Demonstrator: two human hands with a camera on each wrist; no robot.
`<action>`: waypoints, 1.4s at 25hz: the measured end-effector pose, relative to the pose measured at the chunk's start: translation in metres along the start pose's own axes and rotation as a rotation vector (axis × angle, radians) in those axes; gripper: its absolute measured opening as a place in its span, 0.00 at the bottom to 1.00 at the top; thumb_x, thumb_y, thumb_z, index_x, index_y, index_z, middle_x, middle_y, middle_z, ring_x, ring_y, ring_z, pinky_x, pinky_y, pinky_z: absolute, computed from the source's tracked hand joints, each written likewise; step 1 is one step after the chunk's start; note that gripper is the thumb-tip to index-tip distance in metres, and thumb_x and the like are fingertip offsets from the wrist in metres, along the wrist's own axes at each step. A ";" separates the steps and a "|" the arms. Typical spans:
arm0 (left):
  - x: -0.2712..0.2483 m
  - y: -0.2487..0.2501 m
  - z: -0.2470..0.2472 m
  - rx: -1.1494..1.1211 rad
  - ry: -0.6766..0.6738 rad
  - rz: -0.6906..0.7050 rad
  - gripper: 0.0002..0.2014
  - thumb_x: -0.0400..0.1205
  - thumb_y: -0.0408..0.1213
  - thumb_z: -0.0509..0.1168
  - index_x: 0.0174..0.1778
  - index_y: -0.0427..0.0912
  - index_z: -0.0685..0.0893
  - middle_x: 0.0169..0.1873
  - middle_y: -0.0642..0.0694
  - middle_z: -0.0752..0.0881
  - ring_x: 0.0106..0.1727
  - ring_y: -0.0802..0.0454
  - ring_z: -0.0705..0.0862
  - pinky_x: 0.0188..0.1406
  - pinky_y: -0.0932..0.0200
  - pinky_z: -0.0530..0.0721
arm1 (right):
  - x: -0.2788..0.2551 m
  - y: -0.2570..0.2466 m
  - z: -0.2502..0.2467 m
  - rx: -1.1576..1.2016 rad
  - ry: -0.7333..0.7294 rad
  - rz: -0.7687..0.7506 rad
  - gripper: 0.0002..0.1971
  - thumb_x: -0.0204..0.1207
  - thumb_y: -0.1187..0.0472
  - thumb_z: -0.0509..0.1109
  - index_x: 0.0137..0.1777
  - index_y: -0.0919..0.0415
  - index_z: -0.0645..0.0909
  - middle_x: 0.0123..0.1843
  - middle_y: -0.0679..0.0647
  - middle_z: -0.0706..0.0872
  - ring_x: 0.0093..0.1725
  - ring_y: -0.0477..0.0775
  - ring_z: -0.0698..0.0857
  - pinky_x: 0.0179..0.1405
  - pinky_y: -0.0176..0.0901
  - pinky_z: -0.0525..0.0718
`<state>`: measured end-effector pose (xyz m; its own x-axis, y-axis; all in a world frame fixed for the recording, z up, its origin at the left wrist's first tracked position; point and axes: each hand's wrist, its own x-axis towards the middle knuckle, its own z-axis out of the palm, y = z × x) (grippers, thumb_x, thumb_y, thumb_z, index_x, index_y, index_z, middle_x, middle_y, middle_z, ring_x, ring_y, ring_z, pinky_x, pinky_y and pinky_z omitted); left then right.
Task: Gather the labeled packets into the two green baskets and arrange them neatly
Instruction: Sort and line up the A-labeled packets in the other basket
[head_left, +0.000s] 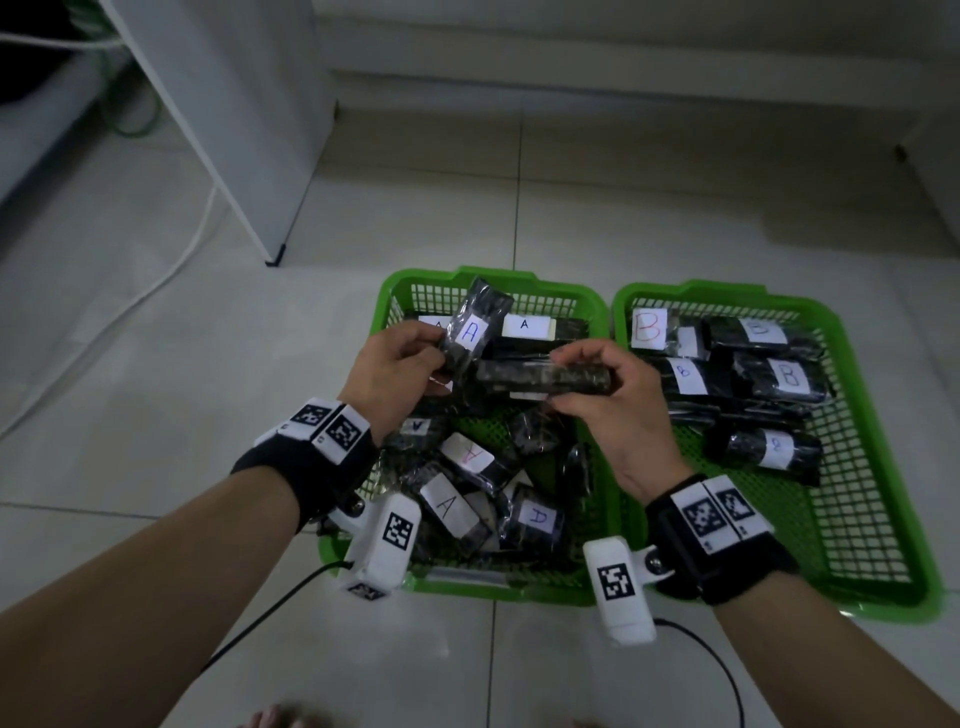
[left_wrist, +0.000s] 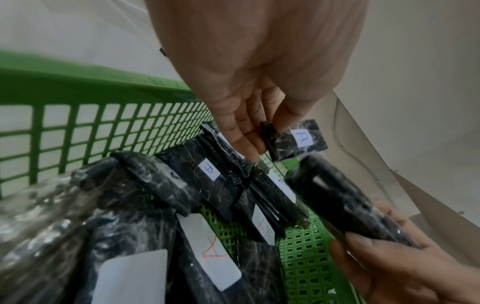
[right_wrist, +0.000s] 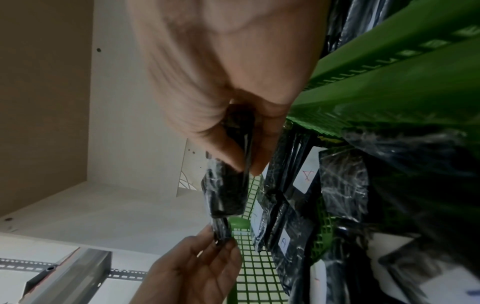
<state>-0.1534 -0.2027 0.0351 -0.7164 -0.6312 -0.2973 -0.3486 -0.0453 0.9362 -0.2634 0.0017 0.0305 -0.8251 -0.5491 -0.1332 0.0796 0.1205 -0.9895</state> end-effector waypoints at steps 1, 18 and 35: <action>0.001 0.000 0.001 0.009 -0.006 -0.001 0.09 0.83 0.22 0.62 0.55 0.33 0.85 0.50 0.30 0.89 0.43 0.41 0.89 0.47 0.48 0.92 | -0.001 0.002 0.001 -0.010 0.006 -0.019 0.20 0.64 0.82 0.79 0.45 0.55 0.89 0.53 0.46 0.92 0.52 0.35 0.88 0.45 0.26 0.85; 0.059 0.099 -0.033 0.572 -0.129 0.039 0.10 0.85 0.32 0.62 0.54 0.45 0.88 0.42 0.45 0.92 0.44 0.47 0.92 0.55 0.46 0.90 | 0.022 0.010 0.017 -0.114 0.033 -0.176 0.29 0.64 0.77 0.82 0.64 0.57 0.85 0.59 0.49 0.89 0.59 0.44 0.89 0.59 0.41 0.89; 0.018 0.095 0.012 0.549 0.029 0.106 0.12 0.85 0.36 0.61 0.53 0.47 0.90 0.39 0.47 0.91 0.35 0.53 0.86 0.40 0.55 0.88 | 0.026 -0.013 -0.036 -0.497 -0.081 -0.148 0.19 0.62 0.59 0.90 0.50 0.48 0.88 0.46 0.38 0.89 0.48 0.33 0.87 0.46 0.26 0.81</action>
<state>-0.2070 -0.2089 0.1165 -0.7502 -0.6320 -0.1945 -0.5450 0.4245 0.7230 -0.3055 0.0158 0.0417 -0.7599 -0.6498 -0.0171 -0.3257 0.4034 -0.8551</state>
